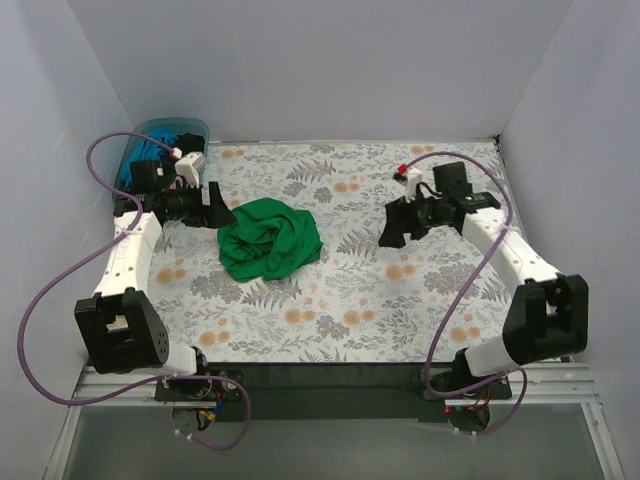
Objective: Fold and stack the t-shirts
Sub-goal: Move the tshirt to the center of the board
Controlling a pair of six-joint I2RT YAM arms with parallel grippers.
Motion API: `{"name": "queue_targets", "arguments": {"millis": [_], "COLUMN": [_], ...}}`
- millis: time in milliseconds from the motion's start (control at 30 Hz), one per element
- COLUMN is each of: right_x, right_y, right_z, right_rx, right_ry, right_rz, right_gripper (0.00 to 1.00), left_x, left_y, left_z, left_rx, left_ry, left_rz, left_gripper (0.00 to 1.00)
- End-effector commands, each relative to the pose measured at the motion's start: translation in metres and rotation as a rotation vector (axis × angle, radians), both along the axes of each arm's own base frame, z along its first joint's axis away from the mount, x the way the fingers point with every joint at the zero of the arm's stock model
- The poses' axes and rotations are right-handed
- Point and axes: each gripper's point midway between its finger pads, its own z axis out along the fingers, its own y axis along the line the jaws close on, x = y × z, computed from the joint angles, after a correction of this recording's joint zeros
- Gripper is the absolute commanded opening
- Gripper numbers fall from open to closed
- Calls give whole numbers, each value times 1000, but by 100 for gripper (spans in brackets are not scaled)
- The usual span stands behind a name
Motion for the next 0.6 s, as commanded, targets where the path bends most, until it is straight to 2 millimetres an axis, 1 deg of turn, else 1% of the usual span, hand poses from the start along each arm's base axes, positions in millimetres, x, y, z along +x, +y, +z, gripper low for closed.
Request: {"name": "queue_targets", "arguments": {"millis": [0, 33, 67, 100, 133, 167, 200, 233, 267, 300, 333, 367, 400, 433, 500, 567], "right_x": [13, 22, 26, 30, 38, 41, 42, 45, 58, 60, 61, 69, 72, 73, 80, 83], "right_y": [44, 63, 74, 84, 105, 115, 132, 141, 152, 160, 170, 178, 183, 189, 201, 208], "right_z": [6, -1, -5, -8, -15, -18, -19, -36, -28, -31, -46, -41, -45, -56, -62, -65], "right_rx": [14, 14, 15, 18, 14, 14, 18, 8, 18, 16, 8, 13, 13, 3, 7, 15], "right_ry": [11, 41, 58, 77, 88, 99, 104, 143, 110, 116, 150, 123, 128, 143, 142, 158], "right_rz": [98, 132, 146, 154, 189, 199, 220, 227, 227, 231, 233, 230, 228, 229, 232, 225], "right_gripper": [84, 82, 79, 75, 73, 73, 71, 70, 70, 69, 69, 69, 69, 69, 69, 69], "left_x": [-37, -40, -45, -53, -58, -61, -67, -69, -71, -75, -73, -75, -75, -75, -74, -74], "left_y": [26, 30, 36, 36, 37, 38, 39, 39, 40, 42, 43, 44, 45, 45, 43, 42], "left_z": [-53, -61, -73, -84, -91, -98, -106, -111, -118, -126, -130, -134, -140, -145, -153, -160], "left_rx": [162, 185, 223, 228, 233, 238, 242, 243, 247, 258, 264, 266, 266, 269, 267, 281], "left_ry": [165, 182, 207, 239, 265, 284, 314, 332, 353, 380, 381, 393, 413, 426, 450, 470], "left_rz": [-1, 15, 22, 14, 13, 14, 17, 17, 17, 32, 37, 41, 44, 55, 59, 68], "left_gripper": [76, 76, 77, 76, 75, 75, 75, 75, 74, 74, 74, 73, 73, 72, 71, 70]}}
